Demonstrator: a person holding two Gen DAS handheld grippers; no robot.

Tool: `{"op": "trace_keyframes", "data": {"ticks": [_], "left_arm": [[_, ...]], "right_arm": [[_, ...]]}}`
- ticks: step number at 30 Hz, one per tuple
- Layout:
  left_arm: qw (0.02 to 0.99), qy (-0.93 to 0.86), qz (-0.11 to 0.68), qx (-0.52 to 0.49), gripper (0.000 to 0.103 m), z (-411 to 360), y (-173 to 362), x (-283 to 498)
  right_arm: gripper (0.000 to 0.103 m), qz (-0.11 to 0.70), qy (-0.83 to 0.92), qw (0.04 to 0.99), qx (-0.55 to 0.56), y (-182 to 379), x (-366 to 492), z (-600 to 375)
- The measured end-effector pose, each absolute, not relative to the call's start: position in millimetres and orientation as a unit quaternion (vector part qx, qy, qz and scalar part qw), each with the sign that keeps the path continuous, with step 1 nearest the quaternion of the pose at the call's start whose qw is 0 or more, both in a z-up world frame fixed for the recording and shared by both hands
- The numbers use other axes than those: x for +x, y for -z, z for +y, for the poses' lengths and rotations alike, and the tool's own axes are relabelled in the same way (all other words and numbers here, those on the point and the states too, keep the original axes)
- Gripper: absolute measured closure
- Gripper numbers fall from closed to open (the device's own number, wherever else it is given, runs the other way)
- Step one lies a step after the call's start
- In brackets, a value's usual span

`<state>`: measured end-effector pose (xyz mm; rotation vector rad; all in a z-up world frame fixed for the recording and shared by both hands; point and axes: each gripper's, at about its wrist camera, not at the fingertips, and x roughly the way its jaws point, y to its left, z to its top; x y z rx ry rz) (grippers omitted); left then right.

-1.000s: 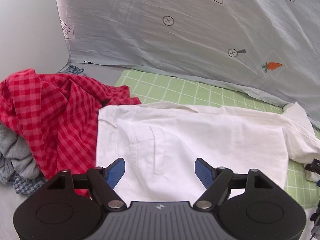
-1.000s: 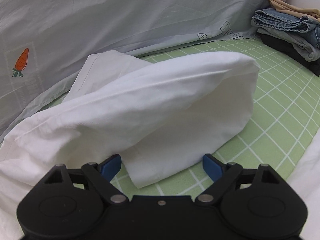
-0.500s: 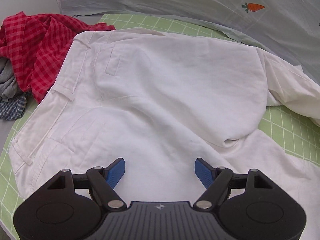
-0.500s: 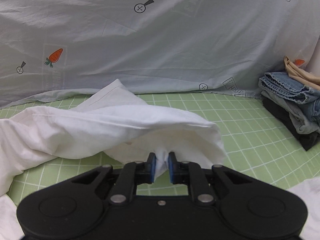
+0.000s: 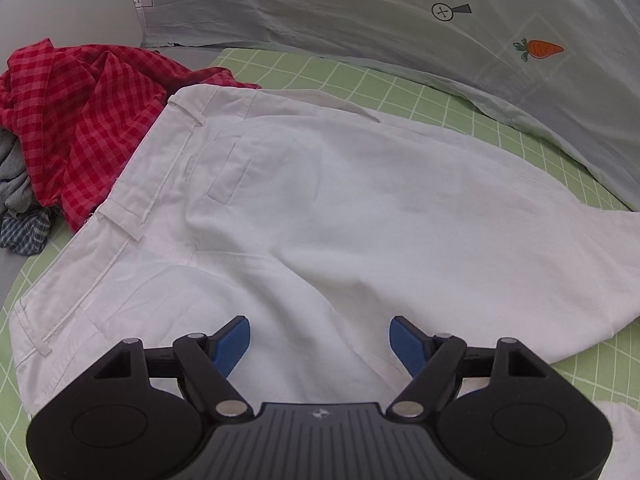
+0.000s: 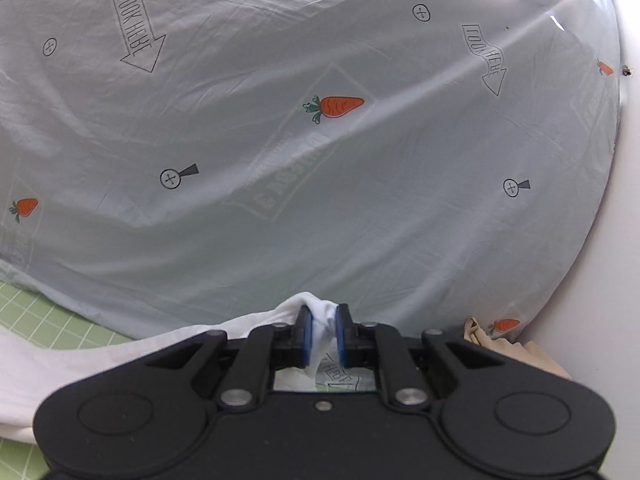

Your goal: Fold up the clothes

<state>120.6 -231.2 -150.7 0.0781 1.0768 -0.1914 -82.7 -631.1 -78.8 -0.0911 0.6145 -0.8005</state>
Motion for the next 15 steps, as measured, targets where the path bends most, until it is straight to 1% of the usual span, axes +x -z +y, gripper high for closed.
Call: {"op": "trace_keyframes", "data": {"ticks": [3, 5, 6, 8, 9, 10, 12, 13, 14, 15], "left_arm": [[0.853, 0.072, 0.512, 0.064, 0.023, -246.9, 160.0, 129.2], [0.853, 0.071, 0.508, 0.094, 0.021, -256.7, 163.7, 130.3], [0.853, 0.073, 0.505, 0.111, 0.021, -261.4, 165.6, 130.5], [0.851, 0.073, 0.503, 0.134, 0.018, -266.6, 170.0, 130.3], [0.850, 0.072, 0.502, 0.142, 0.017, -268.6, 172.1, 130.2], [0.852, 0.069, 0.498, 0.147, 0.015, -270.3, 172.9, 129.7], [0.852, 0.064, 0.496, 0.151, 0.013, -272.2, 173.3, 130.2], [0.852, 0.061, 0.497, 0.151, 0.011, -272.1, 173.6, 131.1], [0.851, 0.057, 0.500, 0.149, 0.007, -271.2, 174.1, 132.4], [0.851, 0.052, 0.502, 0.148, 0.006, -270.2, 174.6, 133.7]], "right_arm": [[0.090, 0.304, 0.386, 0.871, -0.032, 92.0, -59.6, -650.2], [0.088, 0.310, 0.387, 0.868, -0.024, 100.8, -44.3, -662.9], [0.084, 0.313, 0.388, 0.867, -0.020, 105.3, -36.6, -669.2], [0.062, 0.320, 0.389, 0.864, -0.012, 114.1, -21.2, -681.9], [0.057, 0.324, 0.391, 0.861, -0.005, 120.5, -18.4, -682.8], [0.049, 0.332, 0.396, 0.856, 0.004, 128.7, -22.5, -676.7], [0.044, 0.346, 0.416, 0.841, 0.024, 140.9, -34.6, -663.6], [0.040, 0.346, 0.431, 0.832, 0.042, 142.4, -43.2, -657.0], [0.032, 0.342, 0.441, 0.827, 0.064, 142.6, -52.2, -650.0], [0.028, 0.333, 0.445, 0.826, 0.093, 141.2, -61.8, -642.4]]}}
